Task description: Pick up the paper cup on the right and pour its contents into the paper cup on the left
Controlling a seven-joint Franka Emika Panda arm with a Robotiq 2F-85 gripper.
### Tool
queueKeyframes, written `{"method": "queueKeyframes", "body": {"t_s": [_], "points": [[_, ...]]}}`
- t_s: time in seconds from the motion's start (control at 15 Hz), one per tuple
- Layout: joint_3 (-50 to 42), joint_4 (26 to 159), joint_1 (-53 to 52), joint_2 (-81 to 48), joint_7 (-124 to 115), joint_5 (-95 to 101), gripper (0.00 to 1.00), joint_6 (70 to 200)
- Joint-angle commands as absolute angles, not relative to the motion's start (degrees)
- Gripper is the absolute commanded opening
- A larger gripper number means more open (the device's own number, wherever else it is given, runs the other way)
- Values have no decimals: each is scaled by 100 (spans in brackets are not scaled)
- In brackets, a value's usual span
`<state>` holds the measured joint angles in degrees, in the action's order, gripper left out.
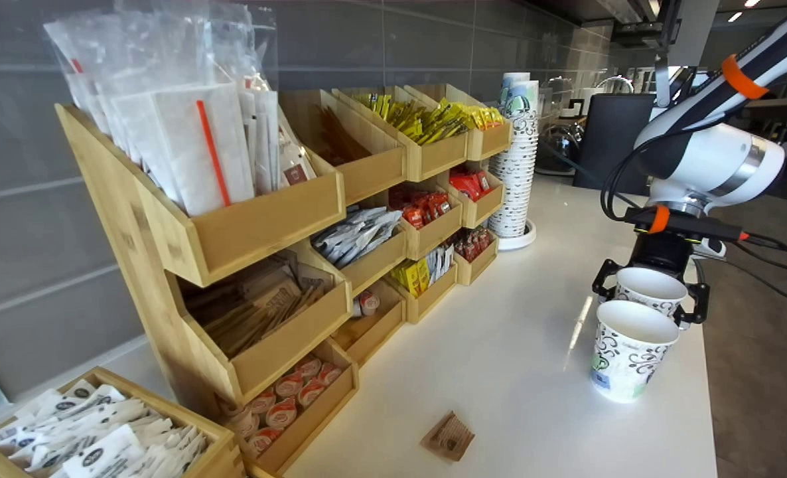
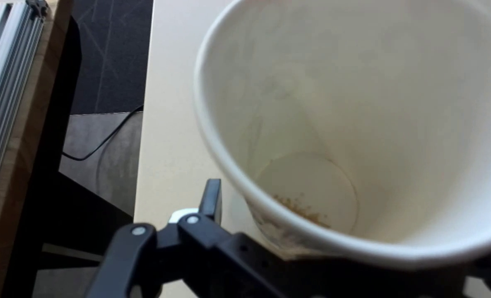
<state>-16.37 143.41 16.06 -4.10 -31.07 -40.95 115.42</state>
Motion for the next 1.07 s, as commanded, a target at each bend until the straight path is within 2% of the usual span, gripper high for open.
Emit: {"method": "queueKeyframes", "body": {"t_s": [0.0,0.4,0.53,0.6,0.8,0.93,1.0], "points": [[-1588,14447,1528,-422,-3135,-4235,100,11728],[-1609,14450,1536,-406,-3125,-4280,99,11789],[-1607,14454,1535,-413,-3123,-4296,85,11799],[-1606,14456,1535,-413,-3119,-4307,70,11795],[-1606,14459,1535,-419,-3115,-4329,64,11813],[-1606,14460,1535,-423,-3110,-4343,67,11818],[-1605,14464,1534,-423,-3109,-4348,63,11821]]}}
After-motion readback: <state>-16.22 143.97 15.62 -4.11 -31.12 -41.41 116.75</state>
